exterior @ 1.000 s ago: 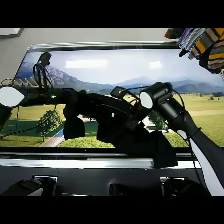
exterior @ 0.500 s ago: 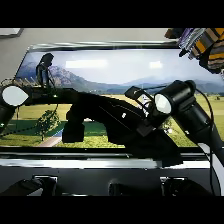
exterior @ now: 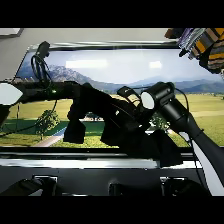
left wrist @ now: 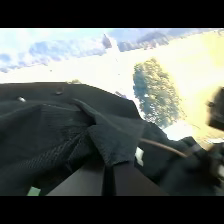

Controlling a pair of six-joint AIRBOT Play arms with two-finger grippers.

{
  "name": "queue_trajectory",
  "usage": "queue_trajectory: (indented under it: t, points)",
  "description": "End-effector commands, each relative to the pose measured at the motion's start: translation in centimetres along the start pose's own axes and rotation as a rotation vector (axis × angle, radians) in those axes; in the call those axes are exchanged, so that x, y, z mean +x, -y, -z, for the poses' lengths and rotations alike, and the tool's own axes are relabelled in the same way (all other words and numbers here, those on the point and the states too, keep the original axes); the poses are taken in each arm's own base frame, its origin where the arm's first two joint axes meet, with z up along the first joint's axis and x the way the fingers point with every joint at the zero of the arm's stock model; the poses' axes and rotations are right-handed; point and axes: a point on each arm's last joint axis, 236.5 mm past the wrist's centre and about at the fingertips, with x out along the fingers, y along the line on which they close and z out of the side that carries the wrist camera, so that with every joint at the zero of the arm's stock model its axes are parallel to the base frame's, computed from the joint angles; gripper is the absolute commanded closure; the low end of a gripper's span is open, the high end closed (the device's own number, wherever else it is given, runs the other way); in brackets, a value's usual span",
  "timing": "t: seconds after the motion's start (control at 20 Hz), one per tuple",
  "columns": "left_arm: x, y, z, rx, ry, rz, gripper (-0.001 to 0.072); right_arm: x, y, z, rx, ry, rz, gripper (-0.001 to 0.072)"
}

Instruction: Fold the clothes and pants, and hang the long-sleeved shirts on hangers.

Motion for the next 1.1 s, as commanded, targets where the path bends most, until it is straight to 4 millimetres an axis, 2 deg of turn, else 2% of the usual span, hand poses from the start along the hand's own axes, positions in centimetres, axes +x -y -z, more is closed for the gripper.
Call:
queue_trajectory:
  t: [0.0,0.05,0.1,0.25,0.3,0.35,0.4,0.5,0.55,0.75,0.85,0.95,1.05]
  points:
    - [-0.3,2.0,2.3,-0.005,-0.087,0.034,0.0692,0.2,0.5,-2.8,0.034,0.099,0.017,0.0688]
    - [0.2,2.7,3.9,0.0,-0.121,0.048,0.0692,-0.2,0.5,-3.3,0.036,0.121,0.019,0.0688]
    - [1.0,3.3,6.4,0.006,-0.165,0.06,0.0692,-0.7,0.6,-3.8,0.036,0.139,0.02,0.0688]
    - [4.0,2.7,14.2,-0.035,-0.231,0.056,0.0692,-2.8,0.6,-4.4,0.03,0.167,0.022,0.0688]
    - [4.9,2.2,16.0,-0.039,-0.233,0.049,0.069,-3.4,0.5,-4.2,0.012,0.163,0.024,0.0688]
    - [5.5,2.1,16.8,-0.053,-0.23,0.052,0.0674,-4.0,0.5,-3.8,-0.012,0.158,0.025,0.0688]
    - [5.7,2.2,16.5,-0.071,-0.21,0.06,0.0541,-4.4,0.5,-3.5,-0.031,0.159,0.027,0.0688]
    - [5.1,2.1,14.1,-0.077,-0.155,0.058,0.0107,-5.1,0.4,-3.1,-0.083,0.162,0.032,0.0688]
    - [4.3,1.7,12.5,-0.074,-0.134,0.053,0.0015,-5.3,0.5,-3.1,-0.115,0.169,0.04,0.0688]
    - [-1.2,-1.0,7.0,0.118,-0.084,0.01,0.0015,-5.8,1.6,-3.3,-0.274,0.183,0.091,0.0687]
    - [-3.0,-2.8,5.4,0.274,-0.056,-0.025,0.0029,-6.0,2.0,-3.8,-0.314,0.213,0.085,0.0687]
    - [-3.2,-3.6,5.9,0.492,-0.09,-0.025,0.0032,-6.1,1.8,-3.8,-0.471,0.227,0.045,0.0687]
    - [-2.2,-3.8,7.8,0.614,-0.162,0.011,0.0034,-6.2,1.1,-3.6,-0.668,0.255,-0.01,0.0687]
